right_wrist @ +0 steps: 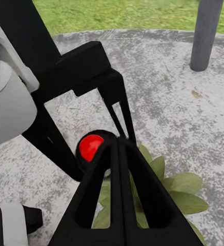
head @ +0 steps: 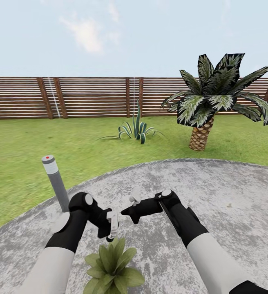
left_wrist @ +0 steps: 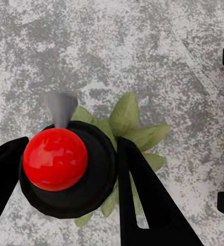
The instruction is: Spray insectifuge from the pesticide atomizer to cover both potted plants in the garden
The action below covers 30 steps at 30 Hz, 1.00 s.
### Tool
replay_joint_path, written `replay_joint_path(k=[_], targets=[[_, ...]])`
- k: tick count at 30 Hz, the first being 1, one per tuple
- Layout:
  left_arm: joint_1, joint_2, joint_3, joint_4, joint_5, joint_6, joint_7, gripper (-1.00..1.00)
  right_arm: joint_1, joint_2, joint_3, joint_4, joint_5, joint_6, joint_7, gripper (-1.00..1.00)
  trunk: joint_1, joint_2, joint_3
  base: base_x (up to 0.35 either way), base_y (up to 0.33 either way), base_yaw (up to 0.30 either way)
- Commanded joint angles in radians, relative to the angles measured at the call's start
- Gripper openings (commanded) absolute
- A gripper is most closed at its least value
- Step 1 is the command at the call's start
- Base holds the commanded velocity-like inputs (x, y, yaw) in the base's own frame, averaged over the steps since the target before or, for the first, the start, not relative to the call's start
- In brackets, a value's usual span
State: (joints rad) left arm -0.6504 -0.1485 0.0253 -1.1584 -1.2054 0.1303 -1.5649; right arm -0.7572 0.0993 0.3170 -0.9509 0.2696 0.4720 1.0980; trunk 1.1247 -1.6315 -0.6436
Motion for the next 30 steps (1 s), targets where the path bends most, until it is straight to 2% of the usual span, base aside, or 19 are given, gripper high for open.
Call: replay_joint_path(k=[1,30], targets=[[-0.006,-0.001,0.002,-0.001,-0.005,0.014,-0.006,-1.0,-0.001,0.0,-0.001,-0.002,0.005,0.008,0.005,-1.0,0.0,-0.001,-0.001,0.0,0.0,0.0],[-0.044,-0.02,0.002,-0.003,0.004,0.02,-0.006,-1.0,-0.001,0.0,0.0,-0.002,0.005,0.008,0.005,-1.0,0.0,-0.001,-0.001,0.0,0.0,0.0]])
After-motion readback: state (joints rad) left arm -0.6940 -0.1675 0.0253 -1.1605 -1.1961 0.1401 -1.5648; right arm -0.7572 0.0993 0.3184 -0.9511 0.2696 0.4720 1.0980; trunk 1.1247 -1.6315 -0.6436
